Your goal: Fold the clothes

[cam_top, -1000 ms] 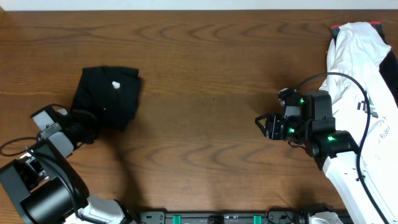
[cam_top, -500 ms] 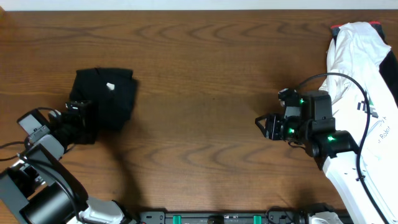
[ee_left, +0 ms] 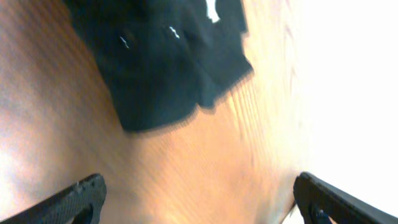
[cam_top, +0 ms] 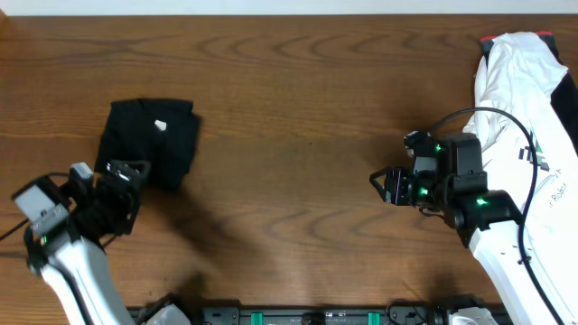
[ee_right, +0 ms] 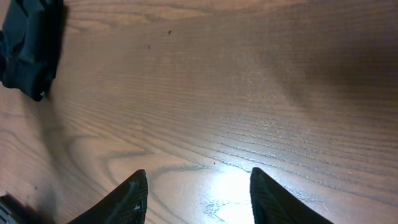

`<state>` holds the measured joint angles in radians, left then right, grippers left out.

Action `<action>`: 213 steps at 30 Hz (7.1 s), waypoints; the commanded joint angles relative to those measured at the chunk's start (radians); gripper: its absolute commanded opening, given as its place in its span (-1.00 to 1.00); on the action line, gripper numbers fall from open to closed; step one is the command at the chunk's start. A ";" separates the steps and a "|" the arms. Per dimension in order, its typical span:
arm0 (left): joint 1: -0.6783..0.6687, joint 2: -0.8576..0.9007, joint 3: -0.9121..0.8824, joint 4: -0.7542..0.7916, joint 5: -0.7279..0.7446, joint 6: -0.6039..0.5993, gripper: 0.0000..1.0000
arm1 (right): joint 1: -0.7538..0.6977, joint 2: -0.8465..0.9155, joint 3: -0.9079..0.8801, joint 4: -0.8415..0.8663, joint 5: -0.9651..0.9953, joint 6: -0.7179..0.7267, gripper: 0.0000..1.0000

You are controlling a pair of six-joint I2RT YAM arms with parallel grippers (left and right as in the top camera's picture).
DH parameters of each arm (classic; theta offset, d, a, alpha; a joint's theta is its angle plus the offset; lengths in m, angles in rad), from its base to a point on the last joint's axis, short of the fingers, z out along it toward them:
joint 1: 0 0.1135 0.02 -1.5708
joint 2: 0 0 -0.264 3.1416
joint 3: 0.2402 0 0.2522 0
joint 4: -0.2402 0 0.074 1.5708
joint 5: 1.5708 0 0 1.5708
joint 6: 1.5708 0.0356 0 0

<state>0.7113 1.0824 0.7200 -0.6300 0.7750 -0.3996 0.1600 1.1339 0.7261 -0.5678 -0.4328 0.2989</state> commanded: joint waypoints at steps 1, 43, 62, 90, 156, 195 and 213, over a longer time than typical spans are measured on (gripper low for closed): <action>-0.029 -0.148 0.060 -0.140 -0.008 0.261 0.95 | -0.011 -0.031 0.002 0.012 0.000 -0.016 0.06; -0.706 -0.265 0.585 -0.701 -0.620 0.440 0.96 | -0.277 -0.087 0.561 -0.420 0.104 -0.113 0.98; -0.706 -0.265 0.585 -0.701 -0.620 0.440 0.96 | -0.223 -0.664 0.037 -0.127 0.249 -0.118 0.99; -0.706 -0.265 0.585 -0.701 -0.620 0.440 0.96 | -0.212 -1.128 -0.566 -0.091 0.249 -0.113 0.98; -0.723 -1.080 -0.301 0.109 -0.655 0.522 0.96 | -0.212 -1.128 -0.566 -0.090 0.249 -0.113 0.98; -0.724 -1.080 -0.600 0.225 -0.653 0.519 0.96 | -0.212 -1.128 -0.566 -0.091 0.249 -0.113 0.99; -0.724 -1.079 -0.600 0.225 -0.653 0.519 0.96 | -0.212 -1.128 -0.566 -0.091 0.249 -0.113 0.98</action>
<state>-0.0097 0.0105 0.1410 -0.4099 0.1268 0.1093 -0.0631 0.0143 0.1627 -0.6601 -0.1825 0.1932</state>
